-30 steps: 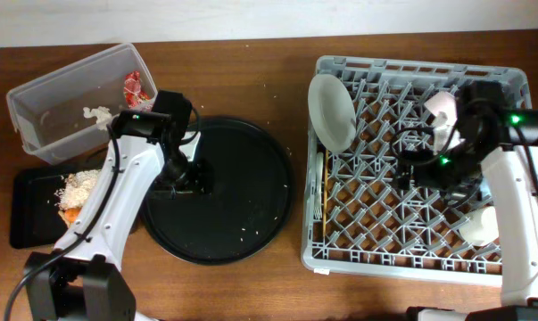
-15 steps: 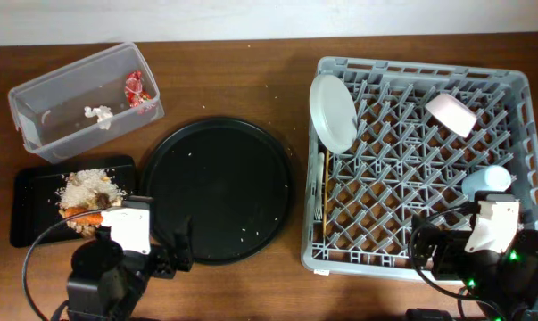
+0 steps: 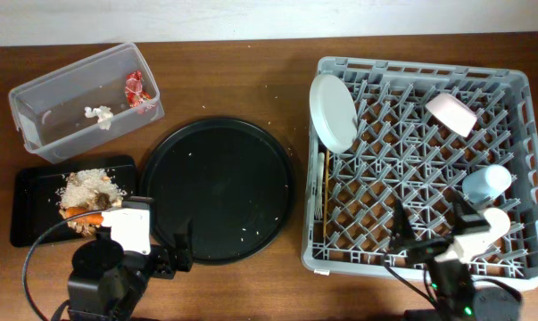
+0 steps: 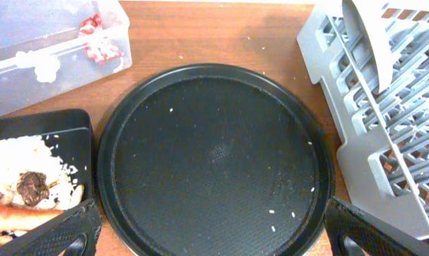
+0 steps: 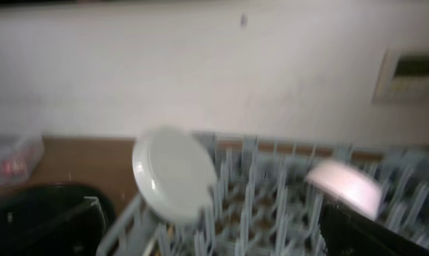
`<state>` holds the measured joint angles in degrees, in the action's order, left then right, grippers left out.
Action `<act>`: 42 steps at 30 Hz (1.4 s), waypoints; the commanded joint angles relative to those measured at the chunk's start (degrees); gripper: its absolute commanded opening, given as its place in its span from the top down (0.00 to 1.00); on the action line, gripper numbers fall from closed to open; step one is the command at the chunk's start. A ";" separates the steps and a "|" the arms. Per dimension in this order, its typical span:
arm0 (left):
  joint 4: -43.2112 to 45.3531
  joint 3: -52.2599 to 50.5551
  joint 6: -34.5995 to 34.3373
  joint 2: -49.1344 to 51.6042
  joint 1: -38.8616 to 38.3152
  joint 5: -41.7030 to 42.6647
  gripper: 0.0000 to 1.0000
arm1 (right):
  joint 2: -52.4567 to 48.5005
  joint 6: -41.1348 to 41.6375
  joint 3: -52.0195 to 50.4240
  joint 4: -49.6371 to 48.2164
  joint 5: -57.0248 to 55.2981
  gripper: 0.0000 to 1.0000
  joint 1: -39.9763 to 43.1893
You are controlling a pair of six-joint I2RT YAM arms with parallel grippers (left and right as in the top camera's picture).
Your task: Sort waste into correct bins and load items into the dishwasher rack
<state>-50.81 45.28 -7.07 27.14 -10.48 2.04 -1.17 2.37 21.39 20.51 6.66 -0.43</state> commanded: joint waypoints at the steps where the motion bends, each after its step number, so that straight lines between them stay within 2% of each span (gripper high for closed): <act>1: 0.17 -0.15 0.50 -0.22 0.15 -0.33 0.01 | 0.96 -0.24 -14.93 -17.59 1.14 0.01 -0.37; 3: 0.17 -0.15 0.50 -0.22 0.15 -0.33 0.01 | 0.96 -0.26 -21.09 -16.85 1.27 0.01 -0.39; 18: -0.02 -0.24 0.50 -0.66 0.22 -0.33 0.01 | 0.85 -0.24 -21.07 -16.87 1.07 0.02 -0.42; 21: -2.38 -2.16 1.38 -4.94 5.49 -2.54 0.01 | 0.85 -0.24 -21.07 -16.87 1.07 0.01 -0.42; 22: 1.03 -7.41 1.36 -9.97 7.56 -2.49 0.01 | 0.85 -0.24 -21.07 -16.87 1.07 0.01 -0.42; 24: 14.64 -20.28 1.38 -19.19 8.81 -2.62 0.01 | 0.85 -0.24 -21.07 -16.85 1.07 0.01 -0.42; 26: 38.12 -35.43 1.36 -26.60 8.83 -2.93 0.01 | 0.85 -0.24 -21.07 -16.87 1.07 0.01 -0.42; 28: 57.96 -44.76 1.38 -26.86 8.83 -3.41 0.01 | 0.85 -0.24 -21.07 -16.85 1.07 0.01 -0.42; 29: 56.68 -44.70 1.38 -26.84 8.79 -3.37 0.01 | 0.85 -0.24 -21.07 -16.87 1.07 0.01 -0.42; 31: 45.83 -44.72 1.38 -26.84 8.79 -3.10 0.01 | 0.85 -0.24 -21.07 -16.87 1.07 0.01 -0.42; 42: 45.99 -44.70 1.38 -26.51 8.79 -3.15 0.01 | 0.85 -0.24 -21.07 -16.85 1.07 0.01 -0.42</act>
<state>-4.73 0.82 -6.42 0.73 -2.04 -0.93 -0.80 2.35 0.67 3.53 7.42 -0.43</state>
